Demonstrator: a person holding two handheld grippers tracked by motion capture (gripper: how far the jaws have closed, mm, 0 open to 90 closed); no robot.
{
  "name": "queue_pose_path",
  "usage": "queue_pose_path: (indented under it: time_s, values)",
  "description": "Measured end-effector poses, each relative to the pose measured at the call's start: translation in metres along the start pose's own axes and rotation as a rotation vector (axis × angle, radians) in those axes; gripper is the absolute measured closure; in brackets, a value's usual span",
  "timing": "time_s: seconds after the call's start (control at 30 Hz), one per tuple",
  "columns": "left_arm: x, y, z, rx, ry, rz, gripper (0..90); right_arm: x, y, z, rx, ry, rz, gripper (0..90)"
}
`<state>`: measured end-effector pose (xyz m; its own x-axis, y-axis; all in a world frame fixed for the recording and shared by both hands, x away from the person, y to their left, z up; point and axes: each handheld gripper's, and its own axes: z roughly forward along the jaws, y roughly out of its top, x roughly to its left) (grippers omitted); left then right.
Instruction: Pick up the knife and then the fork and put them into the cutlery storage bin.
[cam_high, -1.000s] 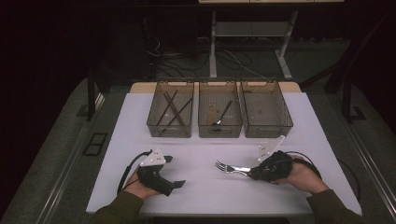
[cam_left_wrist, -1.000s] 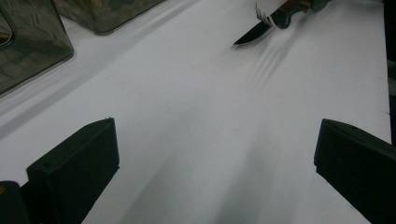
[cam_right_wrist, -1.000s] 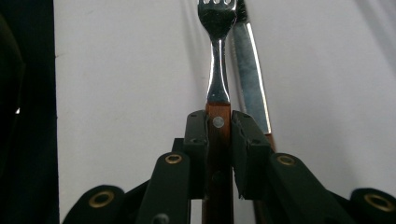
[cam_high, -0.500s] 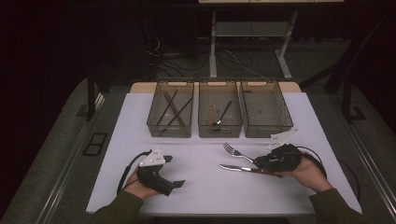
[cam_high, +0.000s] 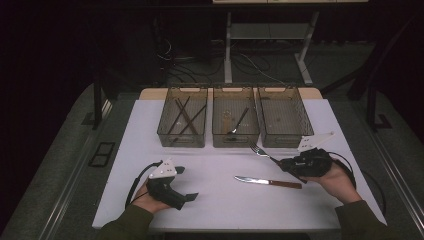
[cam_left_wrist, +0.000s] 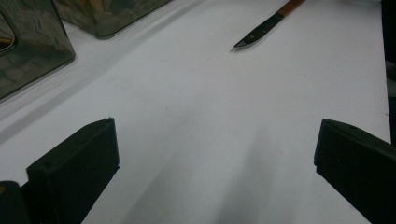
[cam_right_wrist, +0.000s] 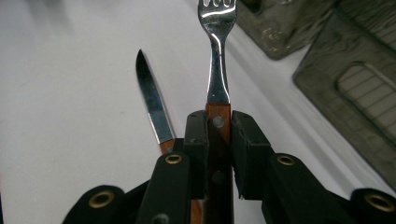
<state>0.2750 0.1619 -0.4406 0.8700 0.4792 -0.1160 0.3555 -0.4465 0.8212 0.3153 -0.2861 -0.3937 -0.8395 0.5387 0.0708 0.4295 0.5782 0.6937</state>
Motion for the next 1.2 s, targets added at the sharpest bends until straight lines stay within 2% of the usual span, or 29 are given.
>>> queue_pose_path:
  time_s: [0.5, 1.2]
  values:
    - [0.002, -0.001, -0.001, -0.013, -0.001, -0.002, 0.0, -0.026, 0.003, -0.024, -0.066, -0.096, 0.079, 77.3]
    - [0.004, -0.001, -0.001, -0.016, 0.004, -0.017, 0.0, -0.056, 0.022, -0.036, -0.133, -0.186, 0.146, 77.2]
